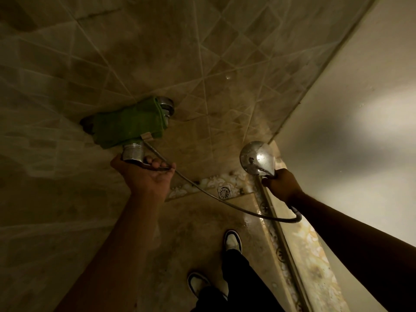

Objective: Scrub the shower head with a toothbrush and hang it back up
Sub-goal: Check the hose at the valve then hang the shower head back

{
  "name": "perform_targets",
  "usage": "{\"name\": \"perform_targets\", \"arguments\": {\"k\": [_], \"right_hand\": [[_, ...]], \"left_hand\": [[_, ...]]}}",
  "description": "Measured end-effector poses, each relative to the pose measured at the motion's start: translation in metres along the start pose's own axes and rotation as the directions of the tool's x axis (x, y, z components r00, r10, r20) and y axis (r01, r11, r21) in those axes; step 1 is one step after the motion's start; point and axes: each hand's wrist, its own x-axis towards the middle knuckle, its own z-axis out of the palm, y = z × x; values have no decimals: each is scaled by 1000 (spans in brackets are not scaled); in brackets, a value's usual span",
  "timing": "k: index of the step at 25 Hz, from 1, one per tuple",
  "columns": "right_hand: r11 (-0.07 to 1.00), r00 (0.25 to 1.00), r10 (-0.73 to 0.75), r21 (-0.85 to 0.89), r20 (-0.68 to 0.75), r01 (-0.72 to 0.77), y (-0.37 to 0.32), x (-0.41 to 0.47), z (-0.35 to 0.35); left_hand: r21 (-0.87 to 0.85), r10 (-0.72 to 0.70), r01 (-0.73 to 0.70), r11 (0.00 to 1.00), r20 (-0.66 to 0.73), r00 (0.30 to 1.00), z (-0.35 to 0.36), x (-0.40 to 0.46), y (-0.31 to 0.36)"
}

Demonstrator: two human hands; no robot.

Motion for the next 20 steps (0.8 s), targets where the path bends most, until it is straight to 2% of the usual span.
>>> {"name": "perform_targets", "arguments": {"k": [2, 7, 12, 20], "right_hand": [[1000, 1000, -5, 3, -14, 5, -3, 0, -1], [985, 995, -83, -147, 48, 89, -11, -1, -2], [978, 993, -107, -176, 52, 114, -13, -9, 3], [987, 990, -137, -78, 31, 139, -26, -31, -4]], "left_hand": [[-24, 22, -22, 999, -9, 1000, 1, 3, -3], [-66, 116, -116, 991, -8, 993, 7, 4, -11], [-103, 210, -215, 971, -62, 976, 16, 13, -18], [83, 299, -298, 951, -1, 954, 1, 20, -11]]}}
